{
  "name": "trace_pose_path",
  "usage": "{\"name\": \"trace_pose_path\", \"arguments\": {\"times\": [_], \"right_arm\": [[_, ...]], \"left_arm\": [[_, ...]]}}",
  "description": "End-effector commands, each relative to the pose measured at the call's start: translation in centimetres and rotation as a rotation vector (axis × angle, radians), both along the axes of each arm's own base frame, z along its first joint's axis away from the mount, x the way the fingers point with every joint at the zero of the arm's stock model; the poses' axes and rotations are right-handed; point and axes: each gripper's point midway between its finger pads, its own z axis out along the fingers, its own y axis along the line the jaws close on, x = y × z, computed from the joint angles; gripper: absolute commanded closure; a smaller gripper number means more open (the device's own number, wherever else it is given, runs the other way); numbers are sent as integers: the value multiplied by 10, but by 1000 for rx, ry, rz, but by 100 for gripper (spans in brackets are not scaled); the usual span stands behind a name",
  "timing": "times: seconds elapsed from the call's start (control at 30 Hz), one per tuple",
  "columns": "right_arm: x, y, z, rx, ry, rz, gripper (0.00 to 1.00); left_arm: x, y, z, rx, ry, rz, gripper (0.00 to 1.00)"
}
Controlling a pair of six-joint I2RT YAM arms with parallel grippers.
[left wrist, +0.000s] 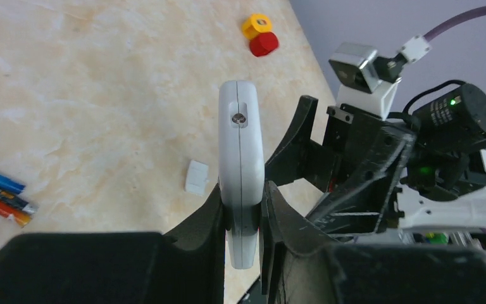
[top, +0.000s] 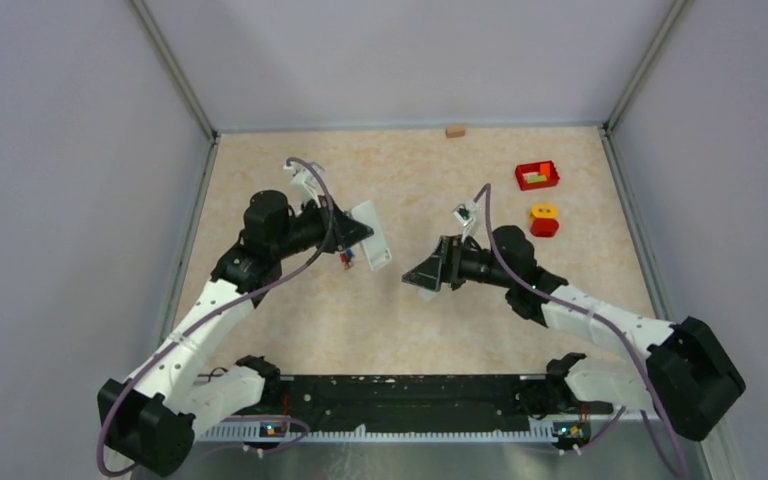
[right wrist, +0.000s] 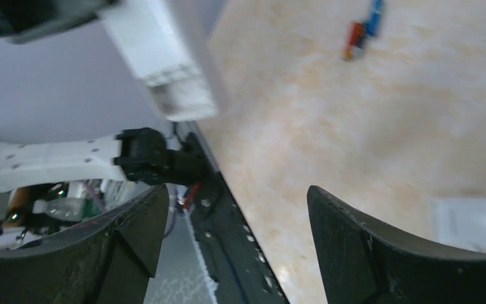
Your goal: Load the batteries into the remote control
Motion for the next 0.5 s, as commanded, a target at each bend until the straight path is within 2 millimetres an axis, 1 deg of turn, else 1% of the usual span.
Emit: {"name": "trace_pose_path", "arguments": {"times": [0.0,0.03,0.1,0.2,0.27,0.3,0.37,0.47], "right_arm": [[-26,25,115,311,-319,131,16],[-32,26,126,350,-346,152,16],[-40,29,134,385,-365,182,15],[-43,39,134,383,-363,213,15],[-47,46,136,396,-363,250,18],[-51,50,140,415,-371,279,21],[-66,60,147,450,-379,353,33],[-74,69,158,478,-399,390,54]], "left_arm": [[-36,-20,45,-104,-144,-253,100],[-44,-23,48,-115,-157,-303,100],[-58,-27,53,-140,-158,-387,100],[-75,-32,68,-198,-177,-488,100],[-83,-33,75,-234,-178,-526,100],[-85,-33,78,-244,-182,-531,100],[-86,-33,82,-253,-194,-526,100],[-87,-32,84,-257,-195,-529,98]]}}
